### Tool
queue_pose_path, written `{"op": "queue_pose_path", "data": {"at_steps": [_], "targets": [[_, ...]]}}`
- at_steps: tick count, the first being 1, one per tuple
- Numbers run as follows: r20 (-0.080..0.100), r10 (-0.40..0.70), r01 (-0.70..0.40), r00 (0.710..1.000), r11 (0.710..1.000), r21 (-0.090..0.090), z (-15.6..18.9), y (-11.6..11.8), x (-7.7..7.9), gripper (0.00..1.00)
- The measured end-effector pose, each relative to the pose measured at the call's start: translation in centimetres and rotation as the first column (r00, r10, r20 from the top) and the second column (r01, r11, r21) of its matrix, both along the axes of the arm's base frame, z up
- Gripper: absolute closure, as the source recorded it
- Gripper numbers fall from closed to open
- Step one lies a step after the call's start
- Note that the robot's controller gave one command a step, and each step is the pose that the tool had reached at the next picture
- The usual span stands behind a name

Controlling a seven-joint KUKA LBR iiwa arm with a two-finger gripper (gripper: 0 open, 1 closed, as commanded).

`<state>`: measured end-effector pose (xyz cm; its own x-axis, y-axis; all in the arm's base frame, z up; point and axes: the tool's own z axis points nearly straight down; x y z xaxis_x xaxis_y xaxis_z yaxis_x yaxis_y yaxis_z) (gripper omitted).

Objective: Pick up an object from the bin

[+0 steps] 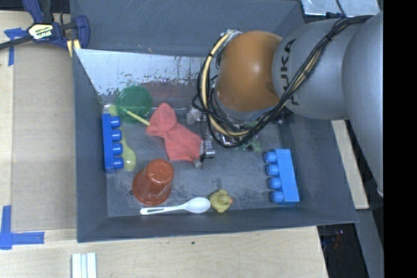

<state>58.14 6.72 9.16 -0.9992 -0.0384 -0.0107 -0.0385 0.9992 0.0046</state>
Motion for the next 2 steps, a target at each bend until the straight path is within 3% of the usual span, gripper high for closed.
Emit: {"op": "queue_pose_path", "data": {"at_steps": [1,2], "targets": [[-0.004,0.106,-0.106,0.994,0.994,-0.004,-0.86,1.92,-0.85,1.00],[-0.004,0.105,-0.105,0.994,0.994,-0.004,-0.86,1.92,-0.85,0.00]]}}
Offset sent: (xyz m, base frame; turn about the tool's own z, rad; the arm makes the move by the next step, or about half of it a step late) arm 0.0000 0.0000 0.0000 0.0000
